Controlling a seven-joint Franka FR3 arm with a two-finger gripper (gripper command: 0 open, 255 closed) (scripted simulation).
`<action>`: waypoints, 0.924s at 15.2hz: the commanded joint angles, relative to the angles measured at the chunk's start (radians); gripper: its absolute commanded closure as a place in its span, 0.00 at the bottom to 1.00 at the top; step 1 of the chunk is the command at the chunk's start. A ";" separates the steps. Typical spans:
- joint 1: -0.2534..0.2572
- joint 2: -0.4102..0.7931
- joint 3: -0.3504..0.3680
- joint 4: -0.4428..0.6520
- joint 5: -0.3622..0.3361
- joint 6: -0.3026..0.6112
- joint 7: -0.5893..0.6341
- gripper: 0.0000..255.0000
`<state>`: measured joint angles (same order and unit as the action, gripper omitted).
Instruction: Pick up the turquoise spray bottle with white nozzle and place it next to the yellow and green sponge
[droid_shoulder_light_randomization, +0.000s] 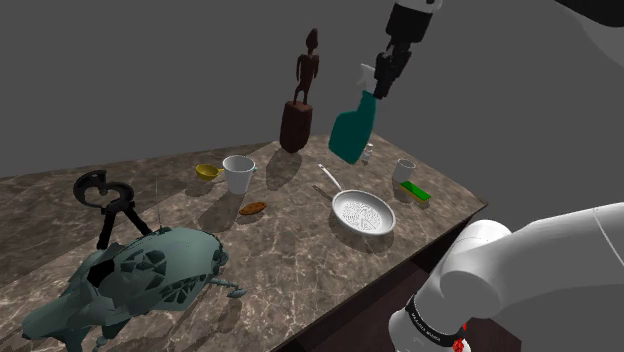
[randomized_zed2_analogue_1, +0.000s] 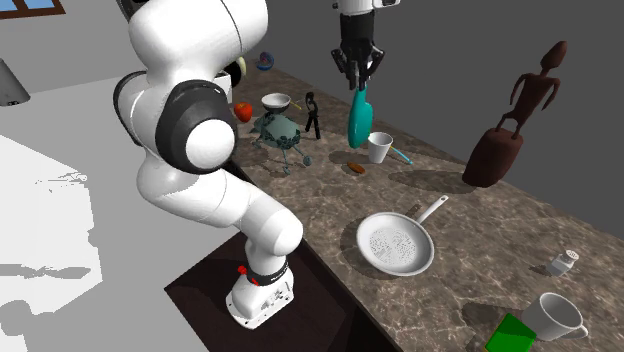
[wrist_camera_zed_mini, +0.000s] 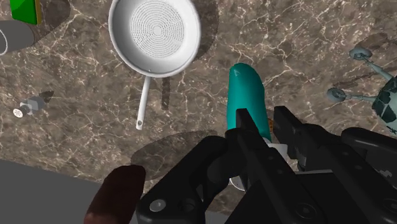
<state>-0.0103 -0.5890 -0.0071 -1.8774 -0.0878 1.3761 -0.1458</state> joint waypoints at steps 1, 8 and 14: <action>-0.010 -0.027 -0.041 -0.022 -0.020 -0.001 -0.052 1.00; -0.043 -0.068 -0.184 -0.036 -0.096 -0.006 -0.221 1.00; -0.065 -0.062 -0.312 -0.006 -0.159 -0.002 -0.370 1.00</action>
<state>-0.0723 -0.6573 -0.2953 -1.8872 -0.2356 1.3658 -0.4877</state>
